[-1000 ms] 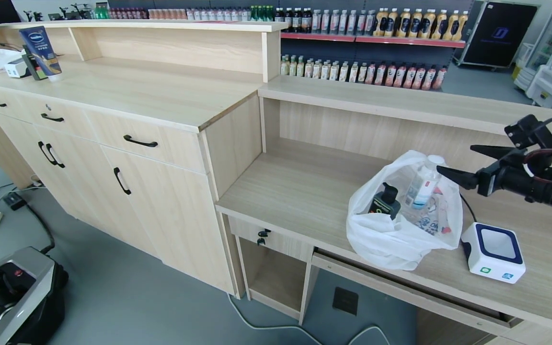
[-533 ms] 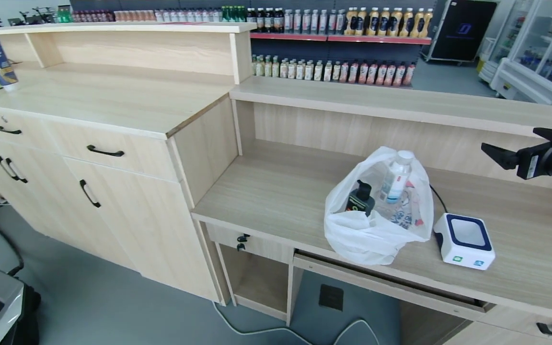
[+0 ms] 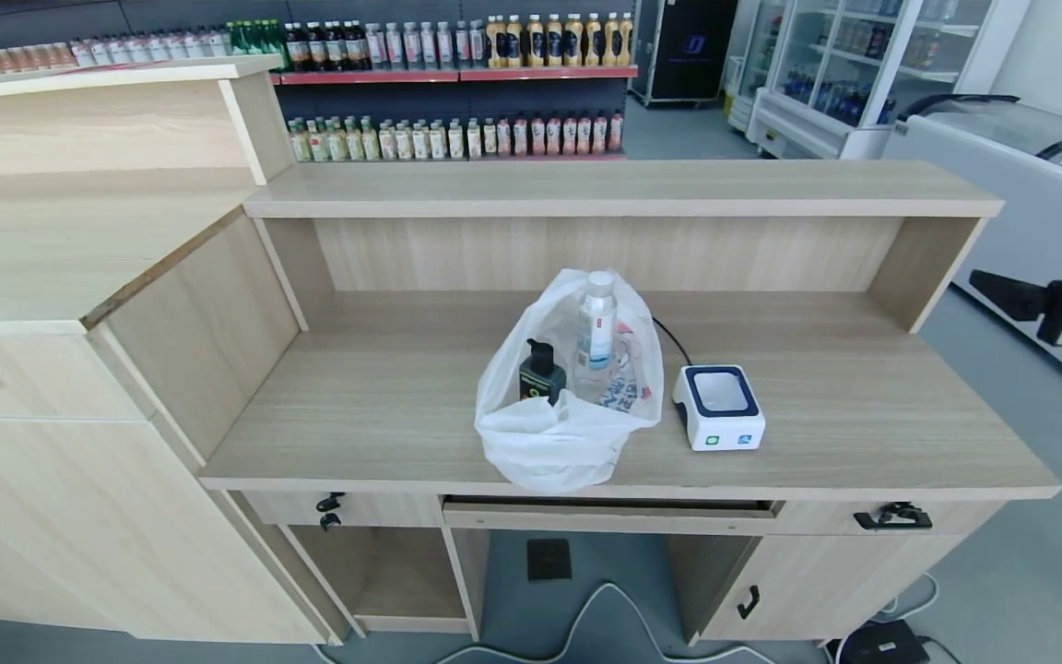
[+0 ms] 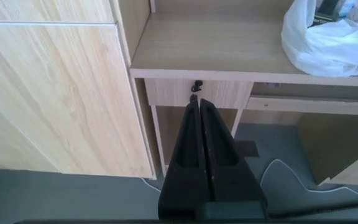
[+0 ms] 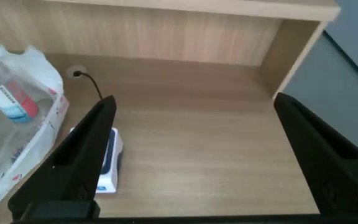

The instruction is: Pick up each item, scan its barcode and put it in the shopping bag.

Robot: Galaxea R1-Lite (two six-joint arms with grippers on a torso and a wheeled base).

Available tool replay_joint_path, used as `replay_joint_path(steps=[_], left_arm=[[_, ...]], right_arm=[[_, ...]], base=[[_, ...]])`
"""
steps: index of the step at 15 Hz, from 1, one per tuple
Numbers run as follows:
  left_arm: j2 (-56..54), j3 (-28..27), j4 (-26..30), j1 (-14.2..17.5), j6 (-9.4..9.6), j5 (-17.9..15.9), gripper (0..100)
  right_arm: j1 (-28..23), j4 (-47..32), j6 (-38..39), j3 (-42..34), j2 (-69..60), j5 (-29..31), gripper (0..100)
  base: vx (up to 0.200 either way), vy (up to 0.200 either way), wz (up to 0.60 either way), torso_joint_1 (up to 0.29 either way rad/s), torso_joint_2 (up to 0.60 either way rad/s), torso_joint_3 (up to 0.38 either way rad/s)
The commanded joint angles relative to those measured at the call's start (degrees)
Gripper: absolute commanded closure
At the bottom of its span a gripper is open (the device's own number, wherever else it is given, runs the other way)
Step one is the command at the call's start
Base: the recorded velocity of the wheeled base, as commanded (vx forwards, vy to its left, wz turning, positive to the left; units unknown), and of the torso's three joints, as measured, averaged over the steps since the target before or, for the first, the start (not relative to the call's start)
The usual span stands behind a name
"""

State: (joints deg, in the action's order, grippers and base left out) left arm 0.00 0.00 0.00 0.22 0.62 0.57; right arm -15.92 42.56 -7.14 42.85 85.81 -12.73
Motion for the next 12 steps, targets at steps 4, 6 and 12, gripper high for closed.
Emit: replay_joint_path(steps=[4,6,12], left_arm=[[0.0,0.0,0.0,0.0,-0.01,0.0,100],[0.0,0.0,0.0,0.0,-0.01,0.0,100],[0.0,0.0,0.0,0.0,-0.01,0.0,100]], right_arm=[[2.6,0.0,3.1,-32.9,-29.6,3.4,0],[6.3,0.0,3.5,-41.1,-37.8,6.0,0],[14.5,-26.4,7.1,-42.8,-64.0,10.1,0]], base=[[0.0,0.0,0.0,0.0,0.0,0.0],[0.0,0.0,0.0,0.0,0.0,0.0],[0.0,0.0,0.0,0.0,0.0,0.0]])
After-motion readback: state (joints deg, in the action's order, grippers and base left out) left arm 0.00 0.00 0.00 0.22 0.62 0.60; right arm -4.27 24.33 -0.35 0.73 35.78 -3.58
